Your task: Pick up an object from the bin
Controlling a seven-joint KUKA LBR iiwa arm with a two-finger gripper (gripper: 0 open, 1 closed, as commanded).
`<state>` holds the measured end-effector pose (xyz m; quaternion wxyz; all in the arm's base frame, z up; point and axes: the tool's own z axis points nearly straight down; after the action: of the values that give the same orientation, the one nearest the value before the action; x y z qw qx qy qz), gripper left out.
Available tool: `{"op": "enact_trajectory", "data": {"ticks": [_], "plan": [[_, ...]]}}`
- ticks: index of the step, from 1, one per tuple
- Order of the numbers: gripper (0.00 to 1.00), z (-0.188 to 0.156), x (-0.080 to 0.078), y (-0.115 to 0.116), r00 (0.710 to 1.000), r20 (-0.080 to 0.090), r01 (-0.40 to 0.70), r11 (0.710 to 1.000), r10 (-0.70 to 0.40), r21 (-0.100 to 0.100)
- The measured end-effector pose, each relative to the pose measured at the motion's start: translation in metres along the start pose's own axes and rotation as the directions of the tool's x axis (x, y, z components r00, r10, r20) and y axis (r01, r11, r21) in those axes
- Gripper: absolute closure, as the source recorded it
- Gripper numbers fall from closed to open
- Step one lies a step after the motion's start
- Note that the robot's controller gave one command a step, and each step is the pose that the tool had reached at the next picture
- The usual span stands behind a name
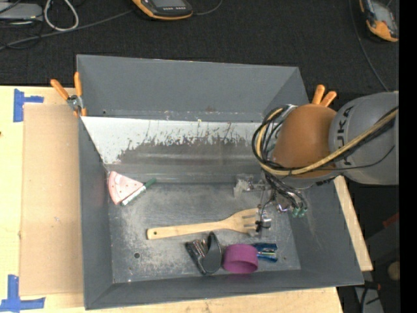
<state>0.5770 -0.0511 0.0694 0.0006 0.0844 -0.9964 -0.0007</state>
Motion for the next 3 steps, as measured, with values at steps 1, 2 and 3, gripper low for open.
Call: {"op": "enact_trajectory", "data": {"ticks": [1,2,3], "plan": [[0.00,0.000,0.007,-0.002,1.000,0.000,-0.007,1.000,0.007,0.000],[0.00,0.000,0.011,-0.011,0.996,0.000,0.086,0.996,-0.086,-0.002],[0.00,-0.047,0.018,-0.021,0.922,0.000,0.387,0.922,-0.387,-0.004]]}}
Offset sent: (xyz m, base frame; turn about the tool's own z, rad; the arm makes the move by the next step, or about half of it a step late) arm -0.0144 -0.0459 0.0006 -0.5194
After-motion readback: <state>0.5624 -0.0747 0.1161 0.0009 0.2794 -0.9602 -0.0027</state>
